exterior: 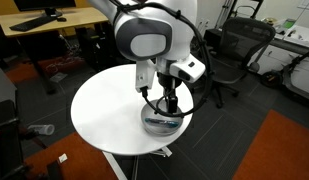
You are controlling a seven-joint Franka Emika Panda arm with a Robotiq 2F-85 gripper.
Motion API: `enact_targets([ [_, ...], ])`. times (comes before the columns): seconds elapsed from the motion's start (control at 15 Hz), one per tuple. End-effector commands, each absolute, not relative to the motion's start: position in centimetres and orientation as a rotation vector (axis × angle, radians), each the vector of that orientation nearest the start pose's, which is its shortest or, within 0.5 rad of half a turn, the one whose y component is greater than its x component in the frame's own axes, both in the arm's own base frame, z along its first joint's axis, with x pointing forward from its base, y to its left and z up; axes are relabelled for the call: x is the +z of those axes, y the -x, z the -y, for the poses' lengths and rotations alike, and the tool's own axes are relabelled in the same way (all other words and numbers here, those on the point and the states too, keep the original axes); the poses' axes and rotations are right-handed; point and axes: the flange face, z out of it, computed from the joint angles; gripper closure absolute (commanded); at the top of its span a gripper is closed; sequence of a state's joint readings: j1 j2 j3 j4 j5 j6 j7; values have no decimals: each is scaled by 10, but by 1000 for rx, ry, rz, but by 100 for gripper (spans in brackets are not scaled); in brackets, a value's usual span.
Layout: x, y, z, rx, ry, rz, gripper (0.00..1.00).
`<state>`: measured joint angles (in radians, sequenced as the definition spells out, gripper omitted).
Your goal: Put the marker on the table
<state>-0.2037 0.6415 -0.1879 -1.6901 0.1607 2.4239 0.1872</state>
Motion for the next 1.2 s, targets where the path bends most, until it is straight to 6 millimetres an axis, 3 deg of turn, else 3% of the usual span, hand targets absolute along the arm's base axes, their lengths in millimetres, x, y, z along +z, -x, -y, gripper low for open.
enact_targets([
  [0.0,225,-651,259,-120,2947,-1070,0],
  [0.53,200,-654,277,-69,2931,-1112,0],
  [1.13,176,-657,267,28,2938,-1084,0],
])
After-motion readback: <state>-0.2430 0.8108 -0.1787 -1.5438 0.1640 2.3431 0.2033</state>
